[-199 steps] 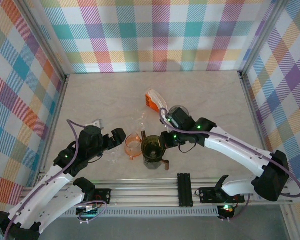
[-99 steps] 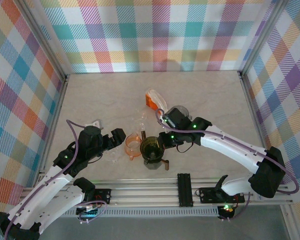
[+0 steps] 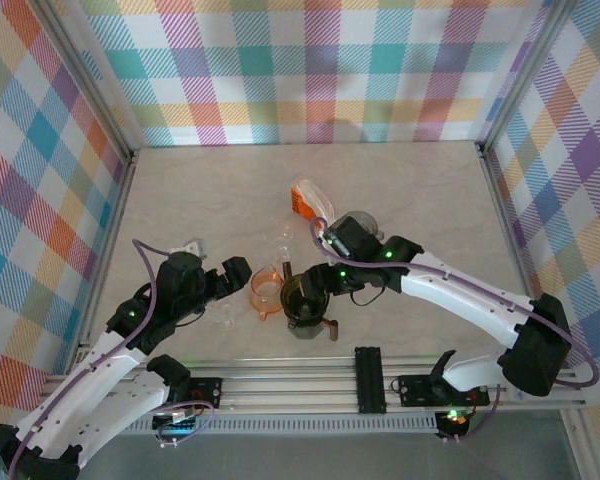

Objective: Place the coffee filter in the dripper

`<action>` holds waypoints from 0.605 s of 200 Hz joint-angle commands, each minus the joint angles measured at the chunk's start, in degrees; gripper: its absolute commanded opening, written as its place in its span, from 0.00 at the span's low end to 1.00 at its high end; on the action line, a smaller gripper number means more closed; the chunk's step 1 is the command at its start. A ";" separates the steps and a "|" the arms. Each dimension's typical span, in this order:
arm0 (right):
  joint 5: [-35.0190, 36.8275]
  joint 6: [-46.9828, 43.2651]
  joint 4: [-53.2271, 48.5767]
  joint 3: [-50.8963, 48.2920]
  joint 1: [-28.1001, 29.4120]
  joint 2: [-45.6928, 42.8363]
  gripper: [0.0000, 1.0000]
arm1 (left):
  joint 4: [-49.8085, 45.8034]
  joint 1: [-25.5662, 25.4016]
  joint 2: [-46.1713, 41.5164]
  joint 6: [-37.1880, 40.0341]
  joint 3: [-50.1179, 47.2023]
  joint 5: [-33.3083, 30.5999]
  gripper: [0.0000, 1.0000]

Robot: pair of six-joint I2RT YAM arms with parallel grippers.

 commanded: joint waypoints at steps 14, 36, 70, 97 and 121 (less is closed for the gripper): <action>7.18 -2.24 0.92 2.46 -0.19 -3.25 0.73 | -0.24 -0.42 -0.47 0.98 0.73 -1.39 1.00; 11.39 -6.38 1.76 5.75 -2.69 -1.60 0.79 | 0.41 -0.43 -0.31 0.69 0.27 -1.52 1.00; 9.73 -13.16 6.81 11.16 -9.93 6.20 0.99 | 0.87 -0.43 0.62 0.63 0.32 -1.06 1.00; 11.27 -20.52 7.96 18.96 -12.91 16.26 0.99 | 0.70 -0.43 1.59 0.87 1.03 -0.93 1.00; 10.31 -24.31 8.18 26.26 -15.25 24.78 0.99 | 0.13 -0.43 2.69 1.45 2.14 -1.45 1.00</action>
